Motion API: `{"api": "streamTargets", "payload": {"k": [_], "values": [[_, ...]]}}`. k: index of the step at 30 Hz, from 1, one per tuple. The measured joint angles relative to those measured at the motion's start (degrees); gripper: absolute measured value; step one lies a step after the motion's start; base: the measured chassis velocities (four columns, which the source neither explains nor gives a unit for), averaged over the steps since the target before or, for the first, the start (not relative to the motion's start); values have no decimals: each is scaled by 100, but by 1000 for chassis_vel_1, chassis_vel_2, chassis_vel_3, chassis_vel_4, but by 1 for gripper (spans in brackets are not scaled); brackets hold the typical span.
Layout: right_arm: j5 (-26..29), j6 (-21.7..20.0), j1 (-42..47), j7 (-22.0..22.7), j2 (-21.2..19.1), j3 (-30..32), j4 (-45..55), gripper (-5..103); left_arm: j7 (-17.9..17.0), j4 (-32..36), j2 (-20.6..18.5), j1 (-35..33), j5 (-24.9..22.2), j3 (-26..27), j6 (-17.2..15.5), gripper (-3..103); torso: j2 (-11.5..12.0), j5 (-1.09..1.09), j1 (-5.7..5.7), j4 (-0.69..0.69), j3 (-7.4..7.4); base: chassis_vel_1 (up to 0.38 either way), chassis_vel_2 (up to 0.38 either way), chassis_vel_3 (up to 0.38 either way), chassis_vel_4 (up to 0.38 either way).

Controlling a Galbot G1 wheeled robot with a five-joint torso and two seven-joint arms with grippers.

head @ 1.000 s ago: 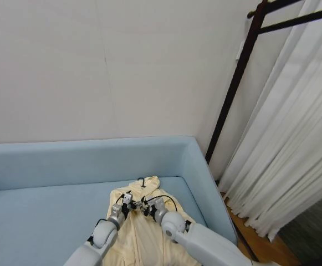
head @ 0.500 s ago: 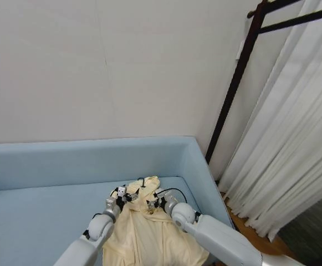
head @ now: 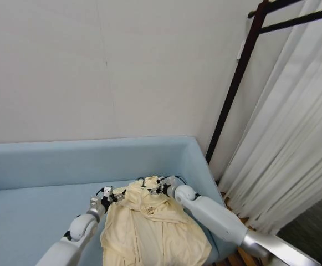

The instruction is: Pick up the clothes from the sofa and hang them on the clothes hanger.

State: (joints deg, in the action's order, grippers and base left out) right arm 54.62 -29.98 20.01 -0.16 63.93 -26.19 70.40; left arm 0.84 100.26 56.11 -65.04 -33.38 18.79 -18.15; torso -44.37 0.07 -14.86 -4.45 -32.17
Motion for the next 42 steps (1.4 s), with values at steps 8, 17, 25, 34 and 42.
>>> {"api": "streamTargets", "payload": {"k": [8, 17, 25, 34, 42], "values": [[-455, -174, -190, -707, 289, -130, -967, 100, 128, 5, -98, -147, 17, 115, -91, 100, 0, 1, 0, -2, 0, 0, 0, 0, 0], [-706, -230, -190, -837, 482, -243, -1304, 101, 181, -7, -148, -140, 32, 161, -29, 100, 0, 0, 0, -1, 1, 0, 0, 0, 0], [-846, -83, -229, -510, 766, -330, -1681, 83, 178, 40, -160, -163, 11, 129, 121, 100, 0, 0, 0, -1, 1, 0, 0, 0, 0], [-1102, 83, -186, -522, 773, -333, -1729, 51, 165, 71, -162, -202, 4, 133, 213, 100, -1, 1, 1, -1, 1, 0, 0, 0, 0], [-1885, 727, -122, -266, 822, -317, -1832, 19, 132, 26, -75, -139, -6, 85, 274, 100, 0, 0, 0, -2, 0, 0, 0, 0, 0]]}}
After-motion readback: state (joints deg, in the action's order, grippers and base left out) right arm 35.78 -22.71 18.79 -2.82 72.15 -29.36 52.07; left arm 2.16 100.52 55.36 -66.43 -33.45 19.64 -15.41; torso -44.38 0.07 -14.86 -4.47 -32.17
